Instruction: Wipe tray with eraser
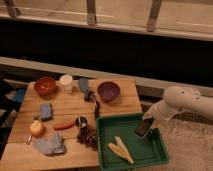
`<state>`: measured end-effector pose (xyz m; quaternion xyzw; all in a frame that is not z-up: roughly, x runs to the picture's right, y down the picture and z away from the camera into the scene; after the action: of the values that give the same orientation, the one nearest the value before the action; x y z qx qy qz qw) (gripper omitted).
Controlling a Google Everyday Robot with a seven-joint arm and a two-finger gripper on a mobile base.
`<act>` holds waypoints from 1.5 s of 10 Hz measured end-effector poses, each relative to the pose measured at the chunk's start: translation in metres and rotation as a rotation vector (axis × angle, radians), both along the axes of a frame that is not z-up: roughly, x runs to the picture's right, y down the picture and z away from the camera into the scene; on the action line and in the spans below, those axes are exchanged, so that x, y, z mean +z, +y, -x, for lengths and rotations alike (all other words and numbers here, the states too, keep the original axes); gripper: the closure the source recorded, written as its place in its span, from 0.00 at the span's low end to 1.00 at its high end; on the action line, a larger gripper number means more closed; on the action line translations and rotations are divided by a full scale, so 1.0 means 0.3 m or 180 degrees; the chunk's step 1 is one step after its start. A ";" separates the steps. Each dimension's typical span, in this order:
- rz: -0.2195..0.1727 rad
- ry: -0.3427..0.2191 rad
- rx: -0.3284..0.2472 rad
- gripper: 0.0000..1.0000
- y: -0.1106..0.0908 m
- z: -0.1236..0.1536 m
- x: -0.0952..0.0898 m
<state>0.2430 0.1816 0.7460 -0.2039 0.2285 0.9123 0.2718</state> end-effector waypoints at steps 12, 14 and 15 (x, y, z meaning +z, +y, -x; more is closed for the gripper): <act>0.0481 0.0265 0.0271 0.91 0.249 -0.061 0.093; 0.0391 0.0386 0.0331 0.91 0.219 -0.115 0.111; 0.0360 0.0373 0.0341 0.91 0.205 -0.110 0.123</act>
<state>0.2759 0.2431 0.7828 -0.1772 0.2840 0.9215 0.1968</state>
